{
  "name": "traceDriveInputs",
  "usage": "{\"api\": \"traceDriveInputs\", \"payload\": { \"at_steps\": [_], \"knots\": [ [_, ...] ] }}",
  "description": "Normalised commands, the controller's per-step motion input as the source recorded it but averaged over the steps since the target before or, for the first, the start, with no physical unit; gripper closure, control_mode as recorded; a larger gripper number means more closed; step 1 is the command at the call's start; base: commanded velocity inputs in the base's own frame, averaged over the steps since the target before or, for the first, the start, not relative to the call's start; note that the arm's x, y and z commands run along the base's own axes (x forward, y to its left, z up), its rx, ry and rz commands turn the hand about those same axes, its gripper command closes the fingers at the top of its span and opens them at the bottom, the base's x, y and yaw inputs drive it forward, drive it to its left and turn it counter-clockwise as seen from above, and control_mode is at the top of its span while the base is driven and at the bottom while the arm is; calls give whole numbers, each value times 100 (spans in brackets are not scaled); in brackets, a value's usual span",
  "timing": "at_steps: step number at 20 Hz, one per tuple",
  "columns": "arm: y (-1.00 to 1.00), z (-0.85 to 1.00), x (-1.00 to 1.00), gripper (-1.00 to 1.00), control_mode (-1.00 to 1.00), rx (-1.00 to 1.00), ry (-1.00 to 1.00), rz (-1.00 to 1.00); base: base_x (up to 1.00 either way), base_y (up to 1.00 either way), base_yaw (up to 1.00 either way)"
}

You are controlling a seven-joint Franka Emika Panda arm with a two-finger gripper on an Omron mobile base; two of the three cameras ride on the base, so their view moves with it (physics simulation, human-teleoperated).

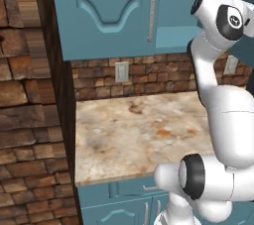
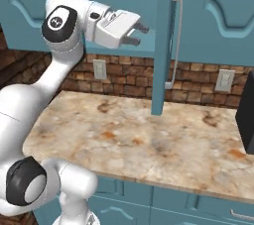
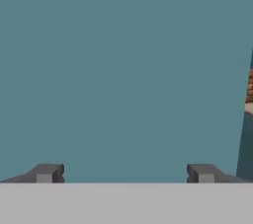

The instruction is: Move the mustard and shaker from the cabinet to the dining counter.

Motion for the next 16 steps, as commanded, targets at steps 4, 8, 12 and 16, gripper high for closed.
{"api": "traceDriveInputs", "payload": {
  "at_steps": [4,8,12,16],
  "knots": [
    [100,-12,-33,-100,-100,-20,-2,54,0,0,0],
    [100,-11,-21,-100,-100,-23,-3,58,0,0,0],
    [100,-2,-4,-100,-100,-23,-5,60,0,0,0],
    [92,0,1,-100,-100,-18,-20,46,0,0,0]
  ]
}}
